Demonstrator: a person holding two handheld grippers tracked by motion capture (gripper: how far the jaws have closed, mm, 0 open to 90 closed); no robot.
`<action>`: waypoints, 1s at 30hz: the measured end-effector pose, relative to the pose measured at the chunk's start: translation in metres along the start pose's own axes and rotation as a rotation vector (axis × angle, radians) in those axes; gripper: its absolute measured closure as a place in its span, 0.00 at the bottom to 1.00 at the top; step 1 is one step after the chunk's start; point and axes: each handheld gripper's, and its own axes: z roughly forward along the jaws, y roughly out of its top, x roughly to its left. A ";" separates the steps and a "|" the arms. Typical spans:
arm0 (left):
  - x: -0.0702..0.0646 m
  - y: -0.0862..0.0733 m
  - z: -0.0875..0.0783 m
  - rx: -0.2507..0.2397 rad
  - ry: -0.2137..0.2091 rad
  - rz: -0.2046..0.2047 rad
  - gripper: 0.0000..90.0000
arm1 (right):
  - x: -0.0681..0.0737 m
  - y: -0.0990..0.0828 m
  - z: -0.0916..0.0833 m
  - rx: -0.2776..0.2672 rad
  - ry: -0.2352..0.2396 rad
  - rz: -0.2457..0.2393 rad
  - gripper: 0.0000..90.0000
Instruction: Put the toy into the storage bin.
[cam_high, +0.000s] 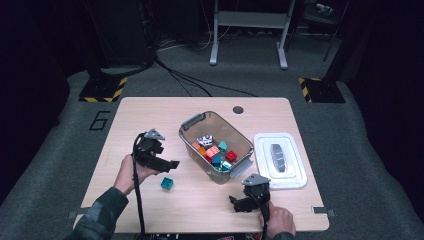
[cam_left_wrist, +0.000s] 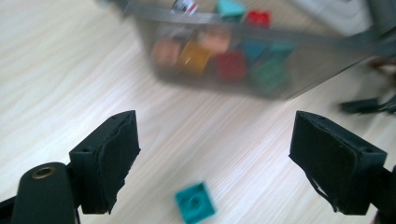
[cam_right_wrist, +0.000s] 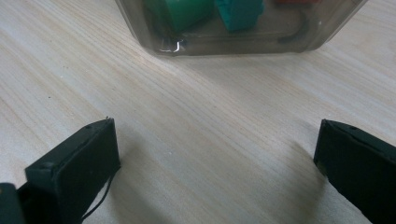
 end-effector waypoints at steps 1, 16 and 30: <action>0.004 -0.006 0.002 0.010 0.003 -0.010 0.17 | 0.000 0.000 0.000 0.000 0.000 0.000 0.00; 0.013 -0.060 0.059 0.148 0.060 -0.089 0.00 | 0.000 0.000 0.000 0.000 0.001 -0.001 0.00; 0.002 -0.079 0.071 0.115 0.098 -0.050 0.64 | 0.000 0.000 0.000 -0.003 -0.001 0.008 0.00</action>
